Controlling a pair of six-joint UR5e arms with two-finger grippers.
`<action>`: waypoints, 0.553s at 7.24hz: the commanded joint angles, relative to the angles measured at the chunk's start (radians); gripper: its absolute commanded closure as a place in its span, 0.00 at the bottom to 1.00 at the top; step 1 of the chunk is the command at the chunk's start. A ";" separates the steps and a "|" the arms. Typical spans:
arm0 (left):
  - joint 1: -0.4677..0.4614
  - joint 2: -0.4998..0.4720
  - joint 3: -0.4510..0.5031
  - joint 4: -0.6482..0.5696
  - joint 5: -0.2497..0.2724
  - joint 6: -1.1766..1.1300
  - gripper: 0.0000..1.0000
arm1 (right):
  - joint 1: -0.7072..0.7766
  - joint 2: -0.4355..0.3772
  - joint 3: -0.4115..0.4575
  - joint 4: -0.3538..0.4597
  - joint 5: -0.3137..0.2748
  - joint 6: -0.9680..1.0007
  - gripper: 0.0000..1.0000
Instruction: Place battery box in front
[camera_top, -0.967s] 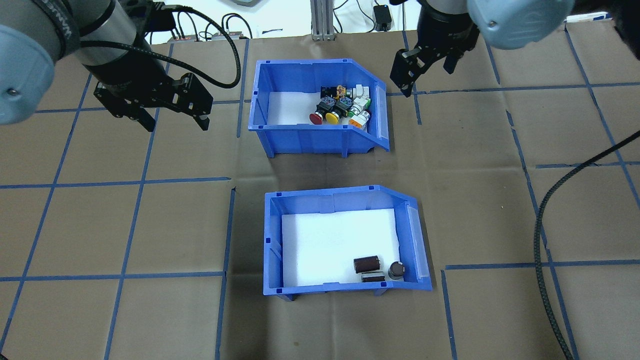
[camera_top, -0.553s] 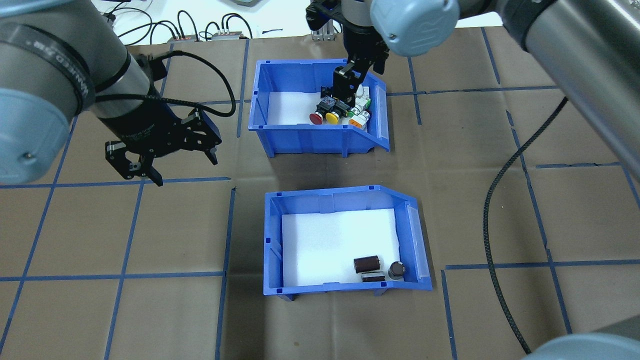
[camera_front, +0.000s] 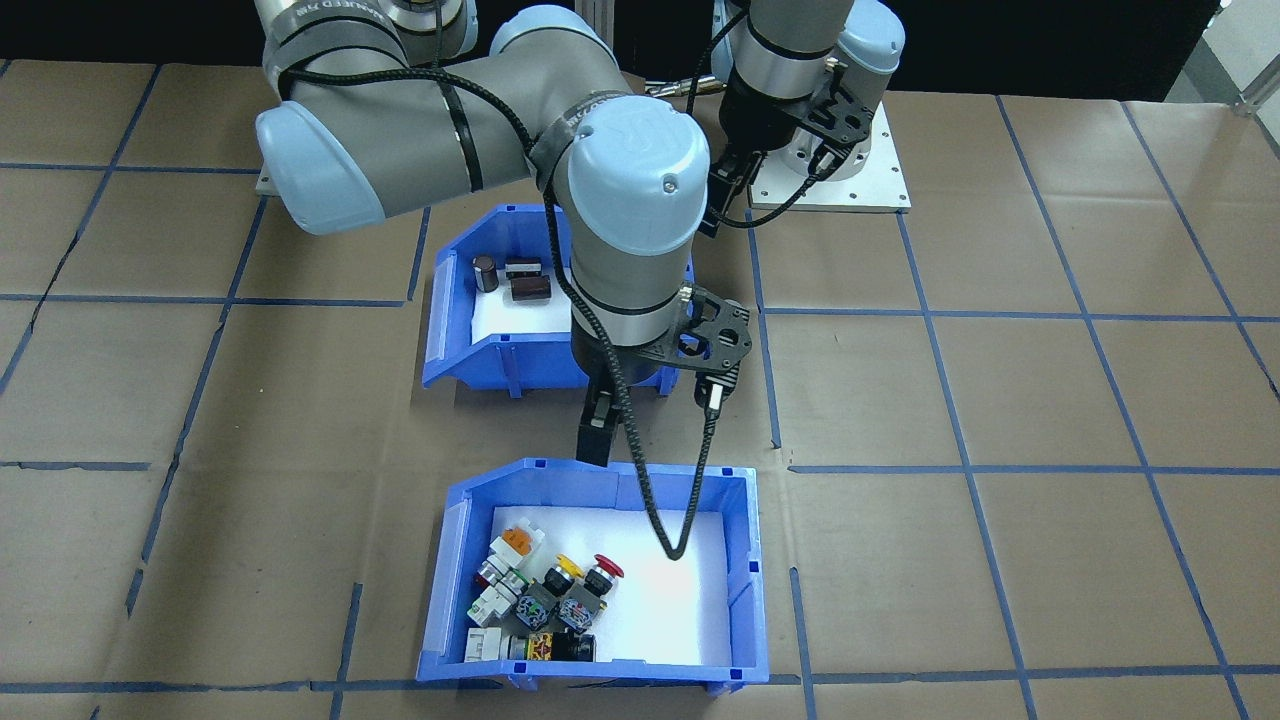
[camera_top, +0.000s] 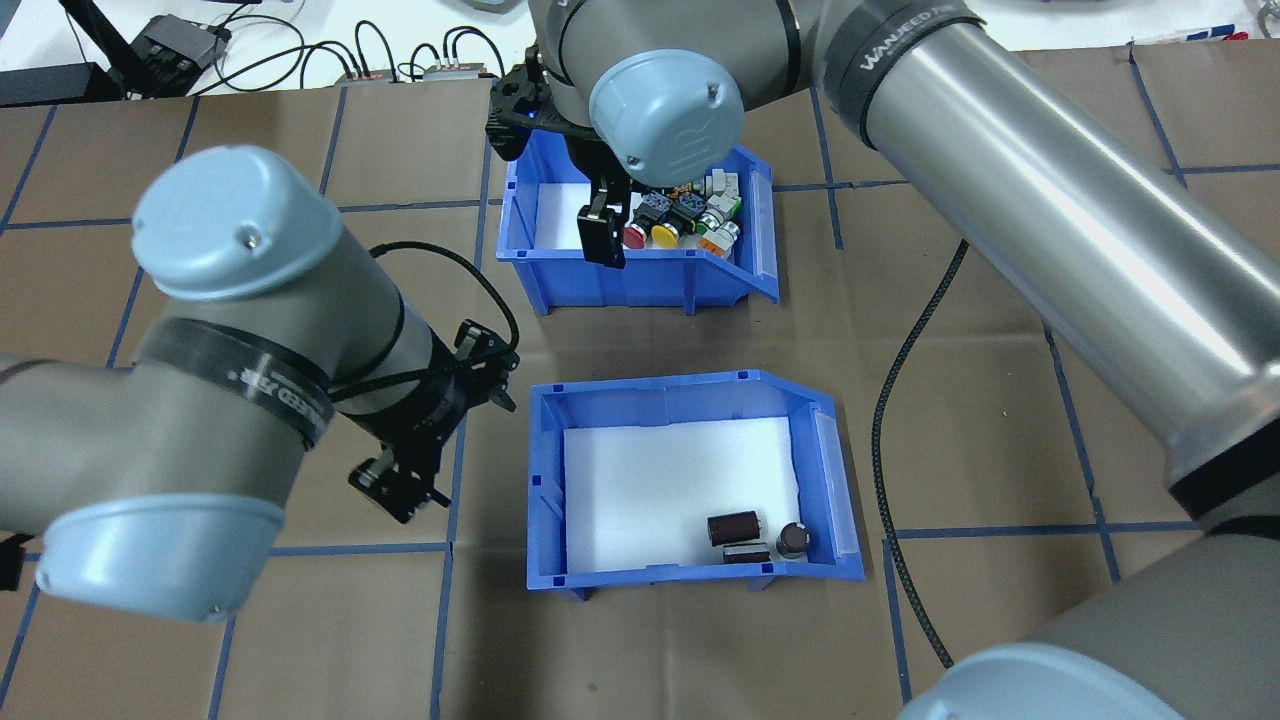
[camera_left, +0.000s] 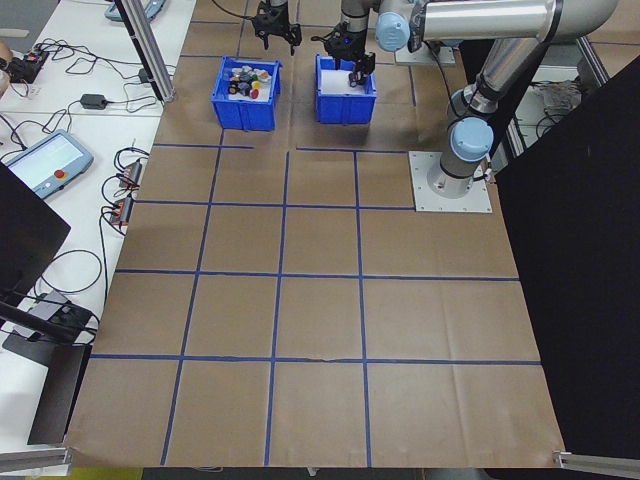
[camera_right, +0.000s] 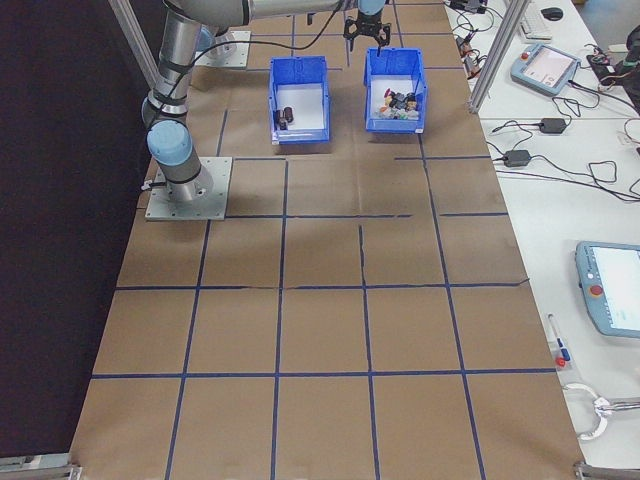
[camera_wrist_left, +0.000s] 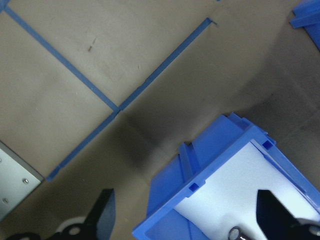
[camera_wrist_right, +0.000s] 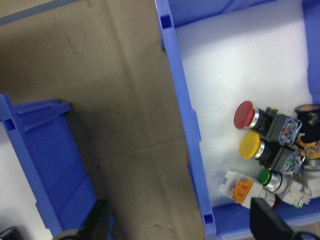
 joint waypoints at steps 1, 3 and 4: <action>-0.129 0.016 -0.078 0.088 -0.001 -0.416 0.00 | 0.047 0.060 0.002 -0.071 -0.009 -0.090 0.00; -0.244 0.010 -0.165 0.270 0.007 -0.675 0.00 | 0.052 0.085 0.029 -0.070 -0.032 -0.091 0.00; -0.271 0.001 -0.179 0.288 0.004 -0.740 0.00 | 0.047 0.100 0.048 -0.082 -0.055 -0.091 0.00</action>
